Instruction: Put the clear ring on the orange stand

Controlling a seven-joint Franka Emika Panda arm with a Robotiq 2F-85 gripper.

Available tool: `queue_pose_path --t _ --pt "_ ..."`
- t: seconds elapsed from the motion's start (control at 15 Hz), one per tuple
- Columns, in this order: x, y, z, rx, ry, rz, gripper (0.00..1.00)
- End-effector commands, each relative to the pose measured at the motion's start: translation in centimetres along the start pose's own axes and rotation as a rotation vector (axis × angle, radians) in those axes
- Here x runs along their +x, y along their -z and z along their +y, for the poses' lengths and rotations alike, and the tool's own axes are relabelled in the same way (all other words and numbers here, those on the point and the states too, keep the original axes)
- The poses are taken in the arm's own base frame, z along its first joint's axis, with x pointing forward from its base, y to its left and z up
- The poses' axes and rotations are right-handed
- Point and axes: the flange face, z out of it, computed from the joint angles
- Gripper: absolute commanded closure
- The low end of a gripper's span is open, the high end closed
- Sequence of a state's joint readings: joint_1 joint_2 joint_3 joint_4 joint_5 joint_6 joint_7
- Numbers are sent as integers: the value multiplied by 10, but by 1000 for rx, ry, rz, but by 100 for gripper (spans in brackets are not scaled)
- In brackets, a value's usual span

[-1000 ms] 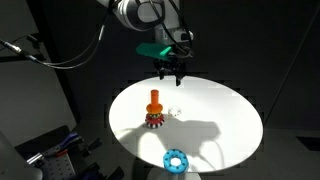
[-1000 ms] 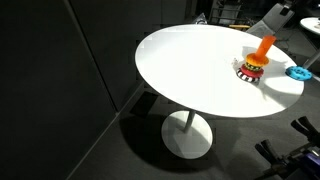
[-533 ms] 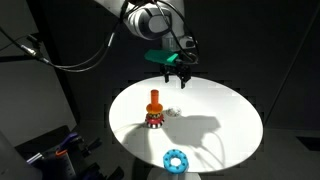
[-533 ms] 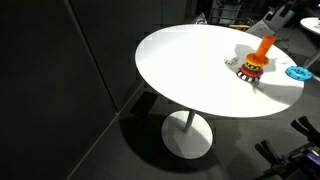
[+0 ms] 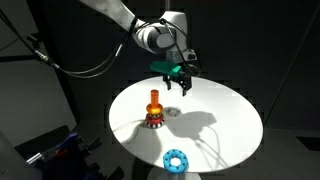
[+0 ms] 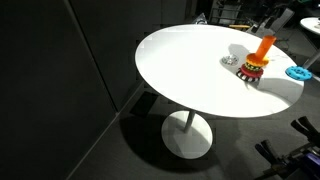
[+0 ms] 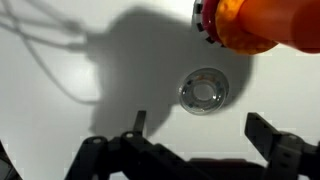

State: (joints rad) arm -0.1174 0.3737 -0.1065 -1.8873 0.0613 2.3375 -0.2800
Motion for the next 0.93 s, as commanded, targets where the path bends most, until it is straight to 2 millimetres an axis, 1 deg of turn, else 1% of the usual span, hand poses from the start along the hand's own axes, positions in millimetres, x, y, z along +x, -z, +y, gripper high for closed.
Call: queue_pose_path --t 0.0,0.53,0.87 --pt "14 -18 -2 20 -27 2 0" --pt "17 -60 -18 52 -89 -30 0" --pt "18 -79 -23 31 -154 -21 0"
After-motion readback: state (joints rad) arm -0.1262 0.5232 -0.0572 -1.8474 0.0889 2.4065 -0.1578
